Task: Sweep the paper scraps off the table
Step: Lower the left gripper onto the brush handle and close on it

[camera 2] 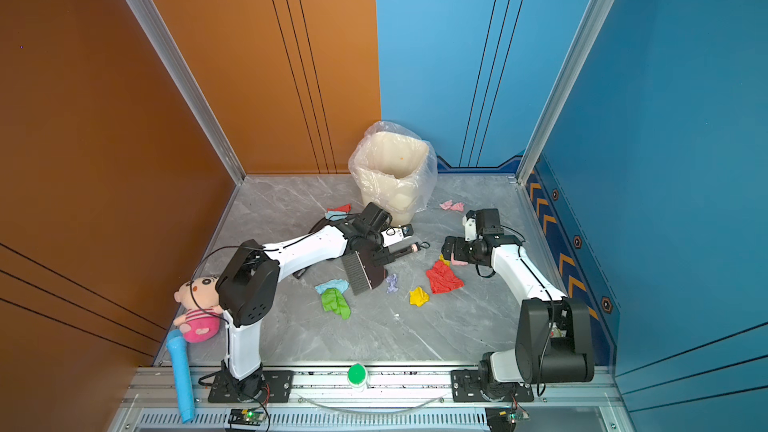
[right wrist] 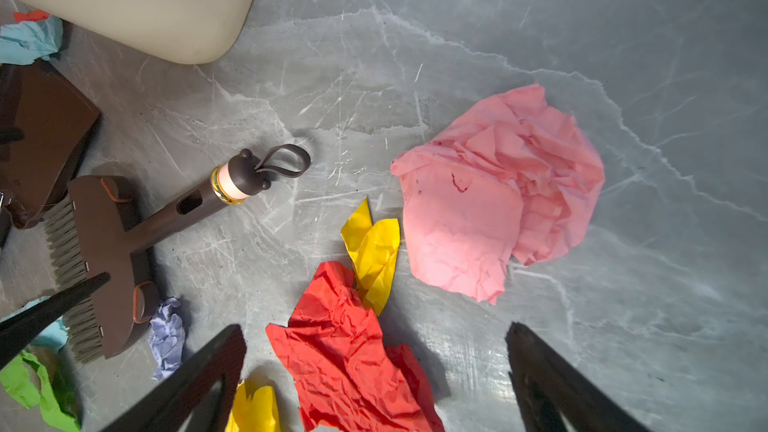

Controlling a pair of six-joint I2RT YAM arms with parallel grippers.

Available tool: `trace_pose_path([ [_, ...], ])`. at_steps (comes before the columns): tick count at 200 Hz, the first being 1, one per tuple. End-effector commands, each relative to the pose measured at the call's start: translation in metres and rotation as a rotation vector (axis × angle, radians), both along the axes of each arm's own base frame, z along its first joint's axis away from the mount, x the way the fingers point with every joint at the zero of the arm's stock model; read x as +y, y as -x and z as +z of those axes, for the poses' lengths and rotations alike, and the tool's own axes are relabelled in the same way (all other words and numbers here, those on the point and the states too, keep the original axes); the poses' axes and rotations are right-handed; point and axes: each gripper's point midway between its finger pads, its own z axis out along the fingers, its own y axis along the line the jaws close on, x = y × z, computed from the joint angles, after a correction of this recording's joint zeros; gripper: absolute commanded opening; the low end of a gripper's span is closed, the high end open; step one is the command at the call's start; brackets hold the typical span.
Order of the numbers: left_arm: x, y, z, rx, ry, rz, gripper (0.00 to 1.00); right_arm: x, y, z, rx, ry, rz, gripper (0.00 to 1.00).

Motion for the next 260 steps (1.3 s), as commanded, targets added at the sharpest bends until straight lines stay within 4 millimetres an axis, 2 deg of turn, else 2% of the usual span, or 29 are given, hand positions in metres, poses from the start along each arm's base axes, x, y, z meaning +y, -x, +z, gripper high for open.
trace_pose_path([
  [1, 0.0, 0.008, -0.01, 0.054, -0.043, -0.021, 0.93, -0.001, -0.001, 0.004, 0.012, -0.014, -0.013, 1.0],
  [84, 0.0, 0.01, -0.035, 0.138, -0.063, -0.017, 0.9, -0.002, 0.0, -0.001, 0.028, -0.018, -0.013, 1.0],
  [160, 0.004, 0.005, -0.045, 0.248, -0.048, 0.017, 0.88, -0.002, 0.0, -0.003, 0.036, -0.024, -0.013, 1.0],
  [232, 0.004, 0.011, -0.052, 0.324, -0.056, 0.028, 0.87, -0.003, -0.002, -0.007, 0.049, -0.03, -0.018, 1.0],
  [238, 0.005, 0.012, -0.054, 0.328, -0.063, 0.033, 0.82, -0.003, -0.002, -0.007, 0.051, -0.03, -0.017, 1.0],
  [260, 0.007, 0.012, -0.056, 0.336, -0.069, 0.054, 0.81, -0.003, -0.002, -0.008, 0.052, -0.029, -0.019, 1.0],
])
